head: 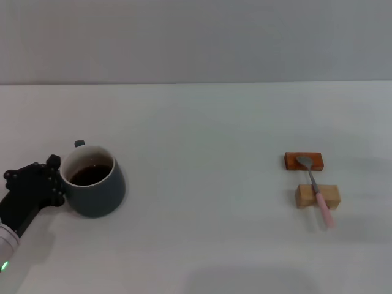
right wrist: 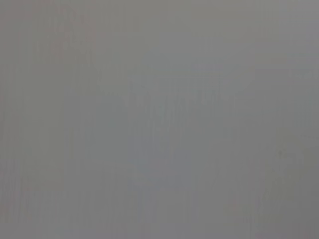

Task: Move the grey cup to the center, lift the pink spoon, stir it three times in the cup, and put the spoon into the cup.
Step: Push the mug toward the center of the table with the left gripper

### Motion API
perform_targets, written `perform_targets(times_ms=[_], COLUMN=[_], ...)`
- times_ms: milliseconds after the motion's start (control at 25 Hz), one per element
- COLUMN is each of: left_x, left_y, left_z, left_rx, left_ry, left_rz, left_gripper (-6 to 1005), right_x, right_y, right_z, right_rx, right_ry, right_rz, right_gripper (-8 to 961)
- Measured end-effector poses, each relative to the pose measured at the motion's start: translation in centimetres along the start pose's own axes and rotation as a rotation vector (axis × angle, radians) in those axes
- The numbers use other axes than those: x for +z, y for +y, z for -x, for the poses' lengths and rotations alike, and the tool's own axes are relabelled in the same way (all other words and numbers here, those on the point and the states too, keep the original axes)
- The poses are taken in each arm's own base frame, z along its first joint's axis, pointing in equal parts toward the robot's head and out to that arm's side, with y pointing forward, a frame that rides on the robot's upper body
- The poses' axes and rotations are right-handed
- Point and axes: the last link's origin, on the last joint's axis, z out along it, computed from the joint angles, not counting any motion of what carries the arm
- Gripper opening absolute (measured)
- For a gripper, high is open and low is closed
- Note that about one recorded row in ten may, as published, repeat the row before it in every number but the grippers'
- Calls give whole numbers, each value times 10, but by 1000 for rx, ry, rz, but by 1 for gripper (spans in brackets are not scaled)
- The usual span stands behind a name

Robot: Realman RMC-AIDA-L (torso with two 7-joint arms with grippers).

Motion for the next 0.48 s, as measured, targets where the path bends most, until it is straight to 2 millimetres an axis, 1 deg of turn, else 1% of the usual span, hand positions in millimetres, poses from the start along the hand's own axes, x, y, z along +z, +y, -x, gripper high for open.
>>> perform_targets(times_ms=[280, 360, 480], left_x=[3, 6, 7], left_y=[11, 24, 30], left_z=[-3, -8, -11], left_rx=[14, 22, 21], left_ry=[9, 34, 48], left_rz=[57, 116, 137], left_gripper=[0, 0, 0], right_x=[1, 1, 2], right_y=[0, 0, 1], right_z=[1, 2, 3], right_rx=[-1, -1, -1], right_ry=[-4, -6, -8], right_rz=[2, 2, 4], right_gripper=[738, 738, 738])
